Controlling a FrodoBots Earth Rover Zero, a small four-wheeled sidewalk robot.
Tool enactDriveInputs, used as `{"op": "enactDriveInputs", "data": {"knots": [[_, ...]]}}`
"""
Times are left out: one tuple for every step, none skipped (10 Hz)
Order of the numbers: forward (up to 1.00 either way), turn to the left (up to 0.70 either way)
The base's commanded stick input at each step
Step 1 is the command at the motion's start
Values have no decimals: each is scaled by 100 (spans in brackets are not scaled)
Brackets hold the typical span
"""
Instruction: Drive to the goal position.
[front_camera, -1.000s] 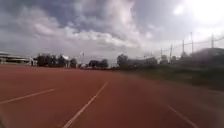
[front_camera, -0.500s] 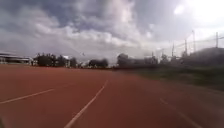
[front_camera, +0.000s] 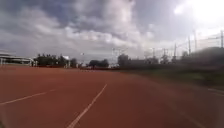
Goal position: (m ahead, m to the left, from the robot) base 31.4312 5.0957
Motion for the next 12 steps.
{"op": "enactDriveInputs", "data": {"knots": [[70,0],[70,0],[70,0],[70,0],[70,0],[70,0],[70,0],[70,0],[70,0],[70,0],[70,0],[70,0]]}}
